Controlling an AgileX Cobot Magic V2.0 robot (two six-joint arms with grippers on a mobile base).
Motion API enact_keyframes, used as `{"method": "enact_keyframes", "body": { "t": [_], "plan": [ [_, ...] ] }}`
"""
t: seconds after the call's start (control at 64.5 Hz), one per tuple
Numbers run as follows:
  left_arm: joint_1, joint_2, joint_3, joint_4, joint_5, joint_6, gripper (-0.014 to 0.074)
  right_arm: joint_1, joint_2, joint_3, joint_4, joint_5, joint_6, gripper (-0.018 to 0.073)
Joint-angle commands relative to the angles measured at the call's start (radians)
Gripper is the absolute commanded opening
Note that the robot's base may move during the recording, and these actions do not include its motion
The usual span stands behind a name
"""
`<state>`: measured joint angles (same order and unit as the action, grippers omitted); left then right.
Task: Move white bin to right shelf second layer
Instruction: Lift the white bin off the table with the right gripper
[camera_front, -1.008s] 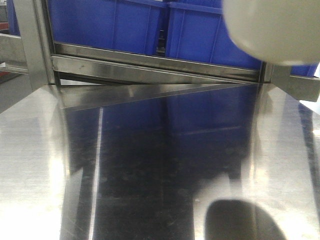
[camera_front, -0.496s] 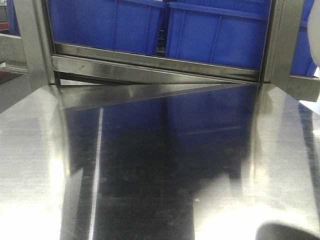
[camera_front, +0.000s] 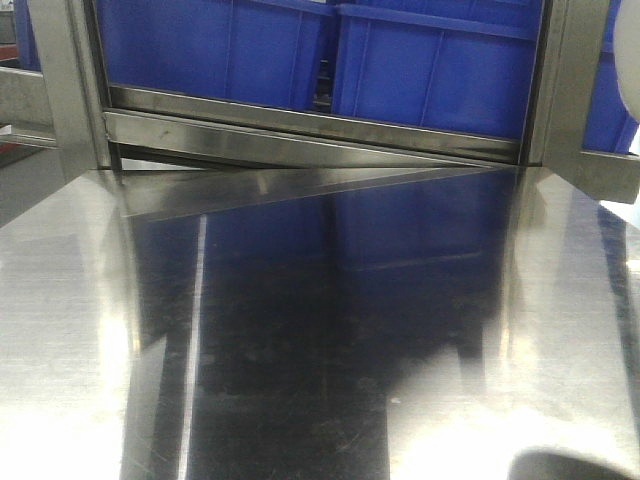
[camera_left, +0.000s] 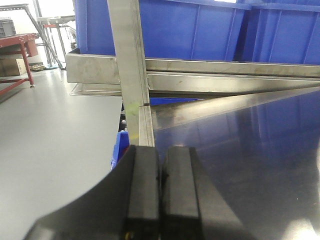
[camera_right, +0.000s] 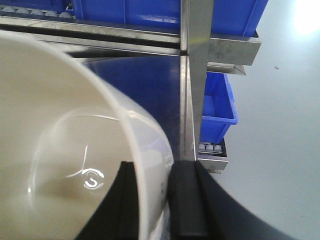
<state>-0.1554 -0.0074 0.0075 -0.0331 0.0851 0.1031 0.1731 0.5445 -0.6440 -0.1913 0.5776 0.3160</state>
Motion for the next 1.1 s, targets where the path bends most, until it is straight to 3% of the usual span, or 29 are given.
{"method": "enact_keyframes", "body": {
  "t": [0.0,1.085],
  "plan": [
    [-0.001,-0.014,0.037,-0.002,-0.085,0.002,0.0085,-0.006,0.001,-0.029,-0.016,-0.102,0.001,0.007],
    [-0.001,-0.014,0.037,-0.002,-0.085,0.002,0.0085,-0.006,0.001,-0.029,-0.016,-0.102,0.001,0.007]
  ]
}}
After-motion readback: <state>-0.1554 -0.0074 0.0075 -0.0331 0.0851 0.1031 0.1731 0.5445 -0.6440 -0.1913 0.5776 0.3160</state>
